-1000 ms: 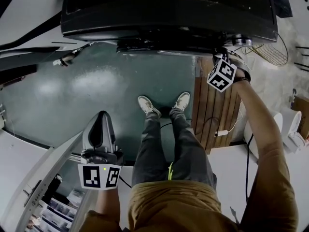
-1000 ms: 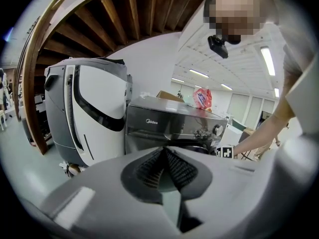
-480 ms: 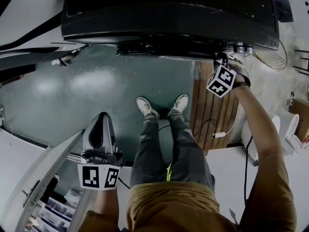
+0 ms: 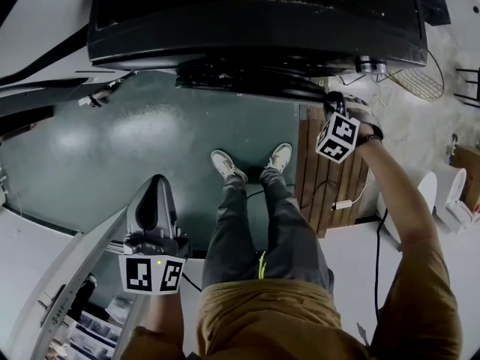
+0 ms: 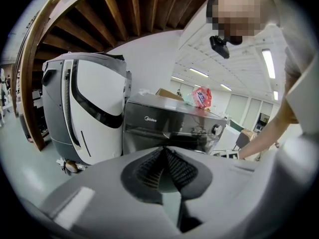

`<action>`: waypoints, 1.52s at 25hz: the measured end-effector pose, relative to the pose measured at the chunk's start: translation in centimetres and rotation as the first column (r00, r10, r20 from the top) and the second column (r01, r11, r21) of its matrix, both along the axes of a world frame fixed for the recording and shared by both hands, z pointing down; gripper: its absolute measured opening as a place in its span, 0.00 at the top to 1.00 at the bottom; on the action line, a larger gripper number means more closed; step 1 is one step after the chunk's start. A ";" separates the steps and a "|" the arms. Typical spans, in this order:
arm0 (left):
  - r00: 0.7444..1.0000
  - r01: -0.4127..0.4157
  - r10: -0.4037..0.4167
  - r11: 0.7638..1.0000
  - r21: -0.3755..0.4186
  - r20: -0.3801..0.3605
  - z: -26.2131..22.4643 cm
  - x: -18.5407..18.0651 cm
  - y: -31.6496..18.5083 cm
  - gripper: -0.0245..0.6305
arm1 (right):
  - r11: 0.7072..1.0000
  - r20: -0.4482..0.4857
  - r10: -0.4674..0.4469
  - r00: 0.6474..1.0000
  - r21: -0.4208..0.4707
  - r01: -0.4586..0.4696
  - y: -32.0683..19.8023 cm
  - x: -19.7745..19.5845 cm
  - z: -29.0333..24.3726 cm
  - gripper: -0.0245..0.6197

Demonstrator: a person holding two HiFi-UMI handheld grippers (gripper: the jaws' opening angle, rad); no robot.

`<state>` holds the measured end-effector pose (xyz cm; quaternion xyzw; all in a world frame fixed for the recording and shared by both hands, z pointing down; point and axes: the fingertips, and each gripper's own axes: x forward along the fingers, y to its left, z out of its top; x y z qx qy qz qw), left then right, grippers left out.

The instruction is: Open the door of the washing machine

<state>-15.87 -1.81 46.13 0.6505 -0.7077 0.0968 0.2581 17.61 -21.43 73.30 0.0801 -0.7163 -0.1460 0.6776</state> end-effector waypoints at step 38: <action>0.967 0.252 -0.253 0.967 0.028 0.032 -0.7 0.5 10.8 0.87 | 0.902 0.190 -0.019 0.982 -0.419 0.099 29.1 -4.1 0.0 0.78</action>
